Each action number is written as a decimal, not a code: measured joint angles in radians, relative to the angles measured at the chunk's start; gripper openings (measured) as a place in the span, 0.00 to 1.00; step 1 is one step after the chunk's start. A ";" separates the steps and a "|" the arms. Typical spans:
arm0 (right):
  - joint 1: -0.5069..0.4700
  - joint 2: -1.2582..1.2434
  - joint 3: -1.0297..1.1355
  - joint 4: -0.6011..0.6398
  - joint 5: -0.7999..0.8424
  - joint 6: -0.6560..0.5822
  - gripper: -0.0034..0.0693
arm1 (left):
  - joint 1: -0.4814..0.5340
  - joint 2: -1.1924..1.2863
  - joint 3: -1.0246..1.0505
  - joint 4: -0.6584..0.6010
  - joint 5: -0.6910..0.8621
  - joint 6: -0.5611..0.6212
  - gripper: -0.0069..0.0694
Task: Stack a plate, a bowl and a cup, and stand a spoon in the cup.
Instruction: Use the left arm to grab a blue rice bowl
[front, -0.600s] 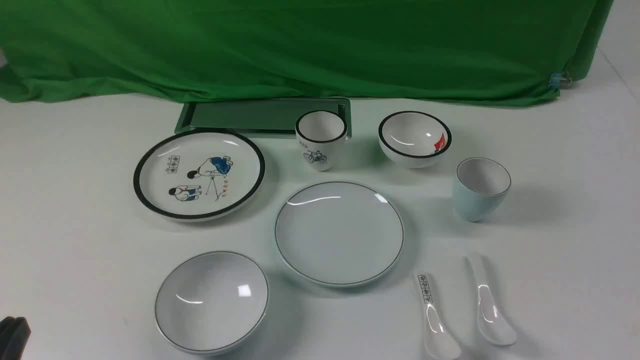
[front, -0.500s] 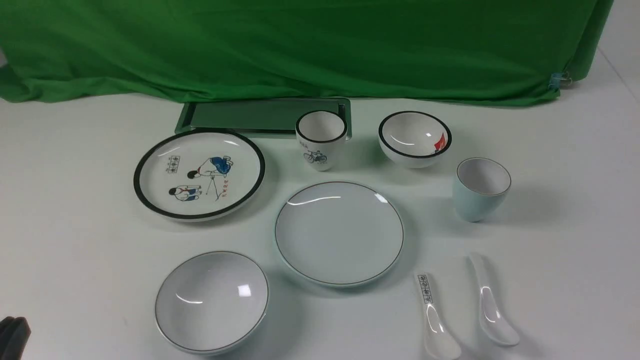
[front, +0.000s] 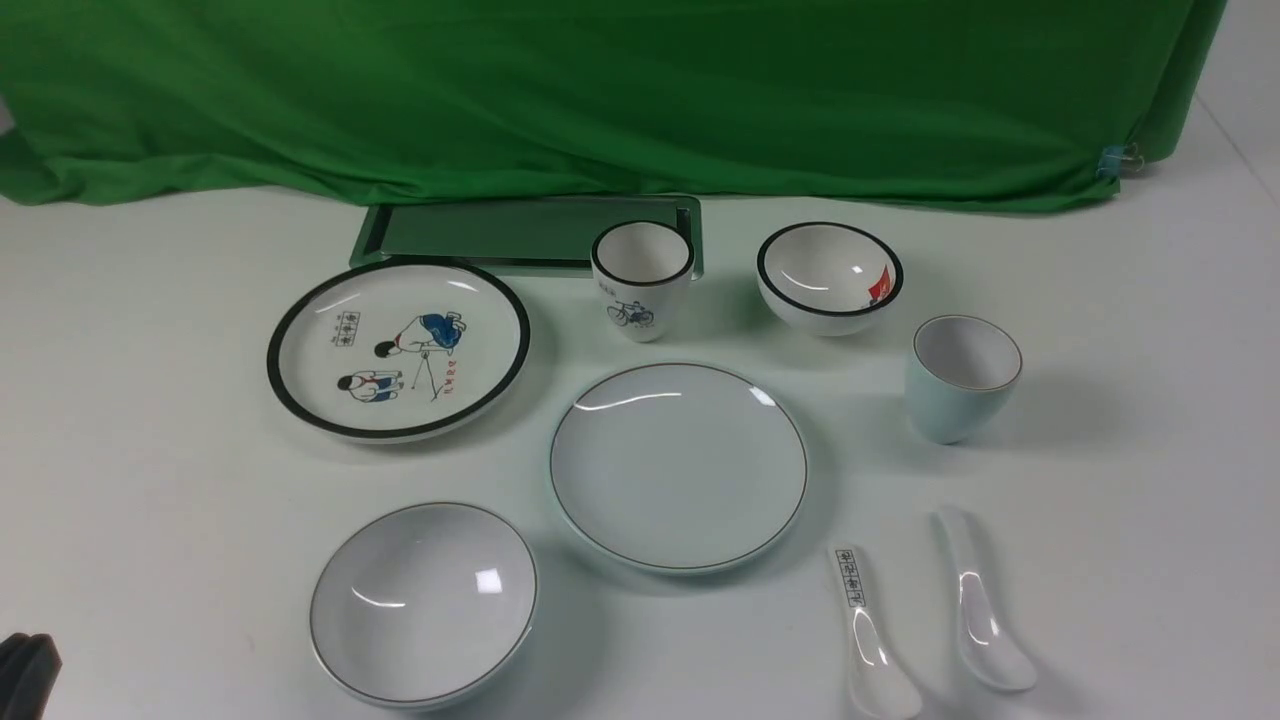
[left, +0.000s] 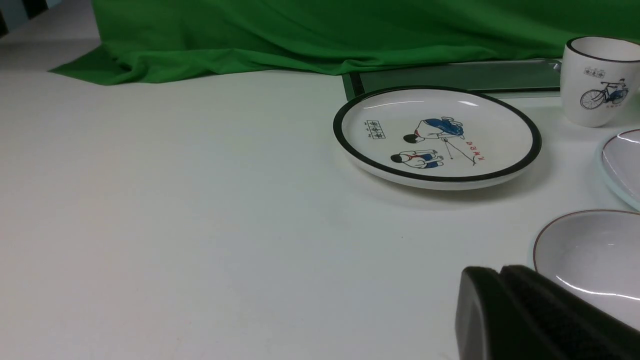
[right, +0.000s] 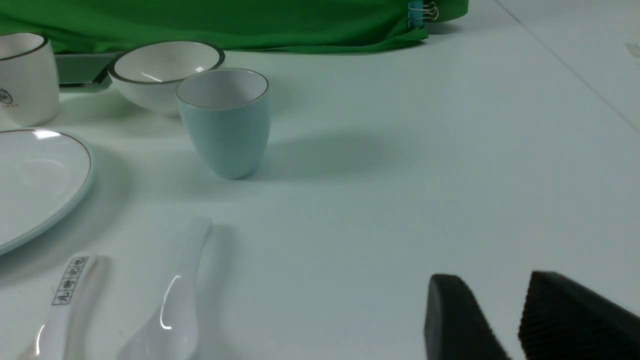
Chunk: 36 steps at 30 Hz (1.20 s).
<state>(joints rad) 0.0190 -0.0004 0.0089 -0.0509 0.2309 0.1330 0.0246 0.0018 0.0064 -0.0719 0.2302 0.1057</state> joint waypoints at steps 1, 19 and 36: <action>0.000 0.000 0.000 0.000 0.000 0.000 0.38 | 0.000 0.000 0.000 0.000 0.000 0.000 0.05; 0.000 0.000 0.000 0.000 0.000 0.000 0.38 | 0.000 0.000 0.000 0.000 0.000 0.000 0.05; 0.000 0.000 0.000 0.041 -0.011 0.341 0.38 | 0.000 0.000 0.001 -0.409 -0.112 -0.276 0.05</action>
<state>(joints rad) 0.0190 -0.0004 0.0089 -0.0102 0.2199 0.4739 0.0246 0.0018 0.0071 -0.4807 0.1186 -0.1703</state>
